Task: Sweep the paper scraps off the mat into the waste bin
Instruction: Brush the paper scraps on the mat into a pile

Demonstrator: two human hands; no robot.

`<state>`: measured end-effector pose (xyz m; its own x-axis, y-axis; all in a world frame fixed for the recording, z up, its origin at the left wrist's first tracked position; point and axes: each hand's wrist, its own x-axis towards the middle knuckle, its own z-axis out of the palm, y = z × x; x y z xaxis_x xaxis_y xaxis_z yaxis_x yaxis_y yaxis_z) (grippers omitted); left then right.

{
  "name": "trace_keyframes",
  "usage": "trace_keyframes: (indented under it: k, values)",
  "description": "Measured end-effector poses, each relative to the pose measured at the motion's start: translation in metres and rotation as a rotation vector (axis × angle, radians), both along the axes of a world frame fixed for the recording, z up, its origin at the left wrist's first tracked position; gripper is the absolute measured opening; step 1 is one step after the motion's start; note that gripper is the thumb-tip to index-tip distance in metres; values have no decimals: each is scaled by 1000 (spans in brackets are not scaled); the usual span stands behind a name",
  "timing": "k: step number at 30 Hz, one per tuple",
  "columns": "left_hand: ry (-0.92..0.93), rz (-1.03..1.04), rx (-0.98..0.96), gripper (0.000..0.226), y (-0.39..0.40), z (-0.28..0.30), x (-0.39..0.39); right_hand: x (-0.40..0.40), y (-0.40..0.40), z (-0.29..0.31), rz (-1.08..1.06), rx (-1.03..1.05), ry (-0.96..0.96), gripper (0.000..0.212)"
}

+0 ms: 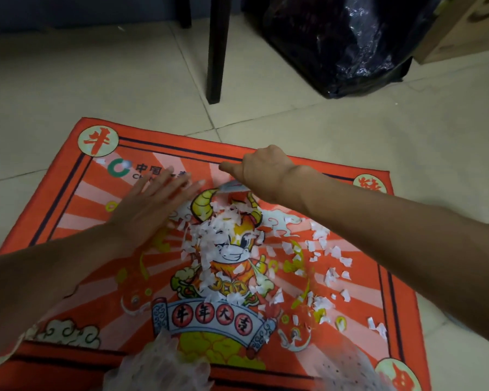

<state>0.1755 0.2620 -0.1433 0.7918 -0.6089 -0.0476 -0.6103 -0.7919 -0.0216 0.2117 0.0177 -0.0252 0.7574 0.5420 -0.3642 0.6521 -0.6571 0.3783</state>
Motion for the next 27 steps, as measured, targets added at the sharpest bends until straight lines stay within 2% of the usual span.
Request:
trace_keyframes:
  k: [3, 6, 11, 14, 15, 18, 21, 27]
  values:
    - [-29, -18, 61, 123, -15, 2, 18, 2, -27, 1, -55, -1, -7, 70]
    - [-66, -45, 75, 120, -36, -1, 36, 7, -53, 2, -169, -23, -12, 69]
    - [-86, -100, 61, 98, -76, -14, 52, 11, -92, 2, -346, -12, -46, 67]
    - [-101, -167, 44, 72, -104, -21, 54, 6, -117, -2, -410, -21, -49, 67]
    - [-91, -189, 39, 72, -114, -23, 53, 5, -126, -3, -433, -20, -54, 66]
    - [-57, -231, 16, 84, -142, -25, 50, 3, -154, -4, -527, -2, -70, 60]
    - [0, -264, 30, 84, -163, -28, 48, 0, -179, -6, -584, 44, -95, 42]
    - [180, -281, -49, 106, -187, -39, 37, -3, -195, -20, -654, 57, -89, 42]
